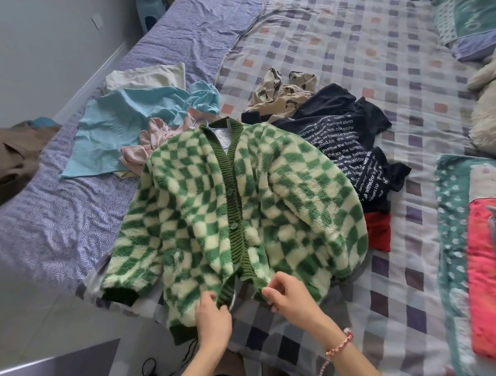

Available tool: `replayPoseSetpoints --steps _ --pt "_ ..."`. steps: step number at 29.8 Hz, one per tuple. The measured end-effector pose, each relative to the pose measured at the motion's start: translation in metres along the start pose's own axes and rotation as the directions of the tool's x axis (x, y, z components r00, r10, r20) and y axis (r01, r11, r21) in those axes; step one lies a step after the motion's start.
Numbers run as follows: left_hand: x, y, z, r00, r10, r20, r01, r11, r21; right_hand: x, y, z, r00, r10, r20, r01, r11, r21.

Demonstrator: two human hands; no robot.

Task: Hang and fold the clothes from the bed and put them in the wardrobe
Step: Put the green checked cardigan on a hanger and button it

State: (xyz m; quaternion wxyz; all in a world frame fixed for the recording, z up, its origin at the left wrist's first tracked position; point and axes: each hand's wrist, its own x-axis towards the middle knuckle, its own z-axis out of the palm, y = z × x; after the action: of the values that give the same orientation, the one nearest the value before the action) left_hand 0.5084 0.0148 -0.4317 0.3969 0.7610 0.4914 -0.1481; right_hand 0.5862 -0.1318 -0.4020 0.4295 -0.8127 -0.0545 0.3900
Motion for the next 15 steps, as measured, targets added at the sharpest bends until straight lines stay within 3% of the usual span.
replayPoseSetpoints --steps 4,8,11,15 --pt "-0.006 -0.020 -0.008 0.994 -0.096 0.051 0.092 0.992 0.081 -0.005 0.006 0.014 0.995 0.001 0.102 0.008 0.996 -0.088" --pt "-0.013 -0.010 -0.011 0.993 0.069 0.101 -0.067 0.998 -0.017 -0.003 0.004 0.024 0.995 -0.022 0.101 0.034 0.993 -0.114" --pt "-0.017 -0.006 -0.012 0.977 0.170 0.126 -0.148 0.974 -0.170 -0.004 0.002 0.033 0.997 -0.019 0.073 0.021 0.999 -0.029" --pt "-0.019 -0.004 -0.012 0.965 0.252 0.075 -0.229 0.947 -0.226 -0.006 0.003 0.040 1.000 -0.008 0.010 0.007 0.998 0.062"
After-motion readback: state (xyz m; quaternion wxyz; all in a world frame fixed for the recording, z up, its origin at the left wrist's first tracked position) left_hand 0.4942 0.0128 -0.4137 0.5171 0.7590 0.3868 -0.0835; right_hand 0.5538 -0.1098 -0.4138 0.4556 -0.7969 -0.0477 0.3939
